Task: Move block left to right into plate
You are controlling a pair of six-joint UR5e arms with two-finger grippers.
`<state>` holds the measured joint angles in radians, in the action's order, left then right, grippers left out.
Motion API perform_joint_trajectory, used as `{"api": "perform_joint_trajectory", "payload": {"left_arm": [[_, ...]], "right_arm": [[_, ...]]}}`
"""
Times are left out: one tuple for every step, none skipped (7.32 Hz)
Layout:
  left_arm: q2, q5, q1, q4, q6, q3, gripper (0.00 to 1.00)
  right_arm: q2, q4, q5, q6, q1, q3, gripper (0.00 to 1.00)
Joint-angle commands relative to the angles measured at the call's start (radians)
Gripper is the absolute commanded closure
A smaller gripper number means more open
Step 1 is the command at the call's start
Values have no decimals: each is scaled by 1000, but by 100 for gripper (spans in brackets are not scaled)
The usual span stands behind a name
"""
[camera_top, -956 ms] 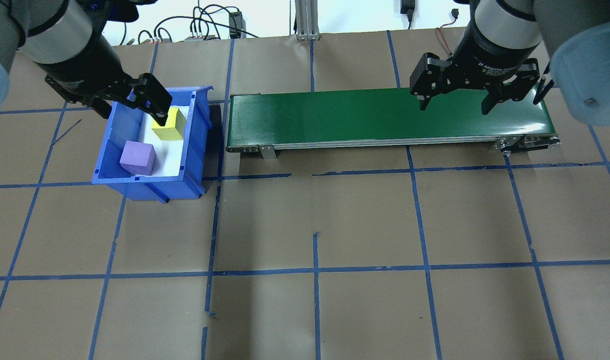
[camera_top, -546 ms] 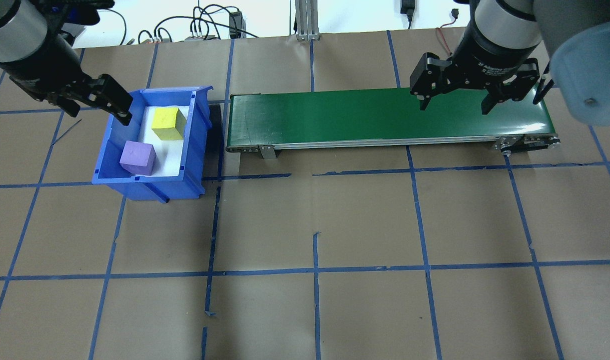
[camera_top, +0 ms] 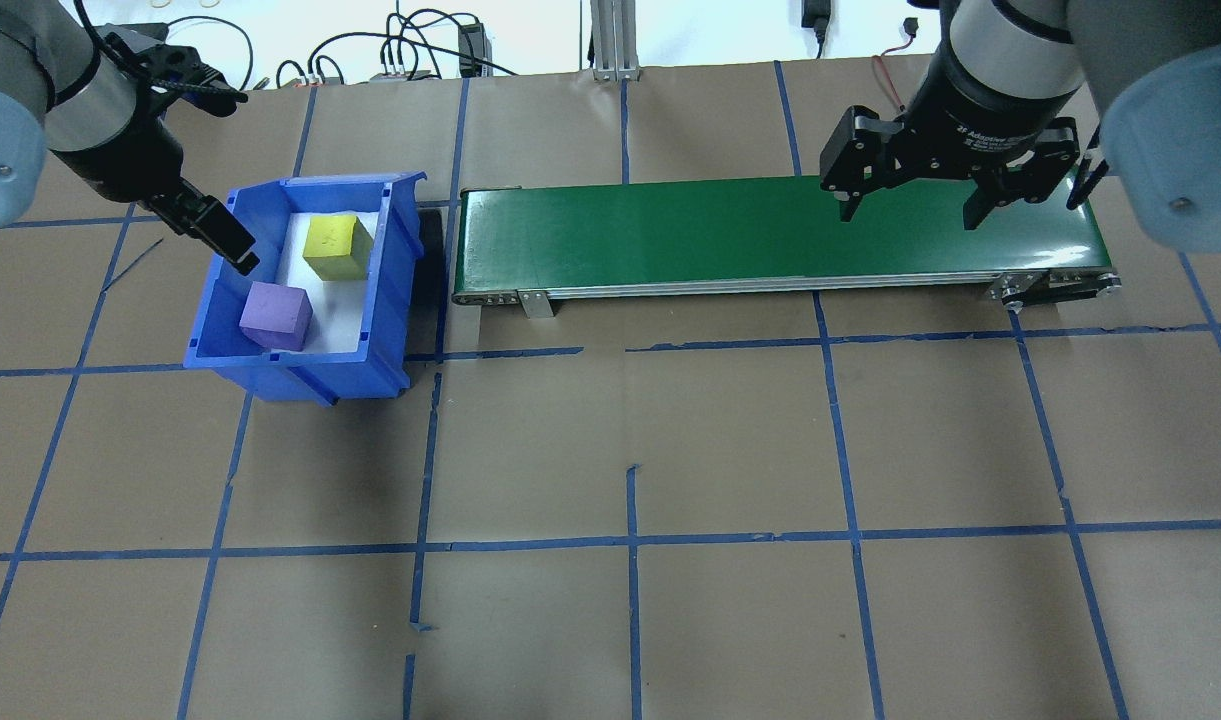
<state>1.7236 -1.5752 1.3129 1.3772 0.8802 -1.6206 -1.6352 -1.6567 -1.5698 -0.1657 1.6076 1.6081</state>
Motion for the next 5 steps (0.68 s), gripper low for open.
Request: {"api": "perform_joint_trajectory", "payload": {"left_arm": [[26,-3,-1,-76,37,1,0],[48,6,0,-107,-127,1,0],[78,9,2,-147,-362,1,0],[112,11,2,-191,-482,1,0],[131,52,2,-193,-527,1,0]], "right_arm": [[0,0,1,0,0,1,0],[0,0,-1,0,0,0,0],[0,0,1,0,0,0,0],[0,0,1,0,0,0,0],[0,0,1,0,0,0,0]]}}
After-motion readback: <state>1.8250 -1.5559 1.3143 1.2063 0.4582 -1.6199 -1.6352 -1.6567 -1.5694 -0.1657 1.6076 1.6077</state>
